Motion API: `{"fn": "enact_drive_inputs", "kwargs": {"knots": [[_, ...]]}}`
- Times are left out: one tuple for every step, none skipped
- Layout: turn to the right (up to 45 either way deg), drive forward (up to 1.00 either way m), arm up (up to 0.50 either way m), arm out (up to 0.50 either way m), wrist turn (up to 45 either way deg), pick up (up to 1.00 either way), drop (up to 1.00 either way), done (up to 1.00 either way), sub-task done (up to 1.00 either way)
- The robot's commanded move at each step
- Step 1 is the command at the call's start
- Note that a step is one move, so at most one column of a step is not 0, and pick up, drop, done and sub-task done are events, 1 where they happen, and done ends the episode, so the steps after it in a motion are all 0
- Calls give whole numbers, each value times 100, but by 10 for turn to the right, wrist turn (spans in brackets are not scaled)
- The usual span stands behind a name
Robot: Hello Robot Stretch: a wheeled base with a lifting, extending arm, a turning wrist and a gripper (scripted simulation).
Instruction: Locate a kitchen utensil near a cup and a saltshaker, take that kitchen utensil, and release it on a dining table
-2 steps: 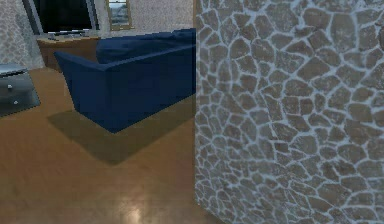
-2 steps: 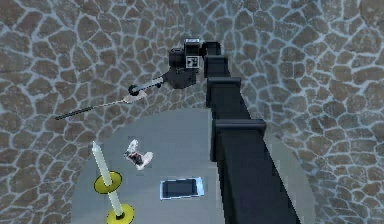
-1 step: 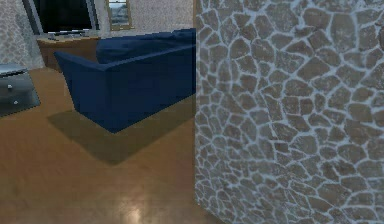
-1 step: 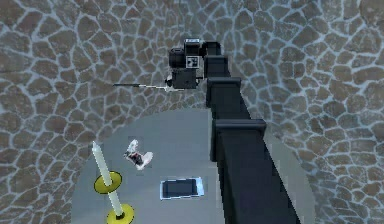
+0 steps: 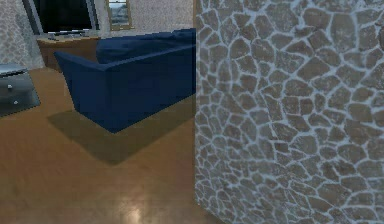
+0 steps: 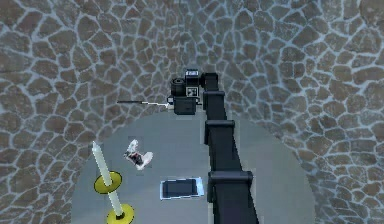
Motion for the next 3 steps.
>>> {"fn": "enact_drive_inputs", "kwargs": {"knots": [[0,0,-32,0,0,0,0,0,0],[0,0,0,0,0,0,100,0,0],[0,0,8,0,0,0,0,0,0]]}}
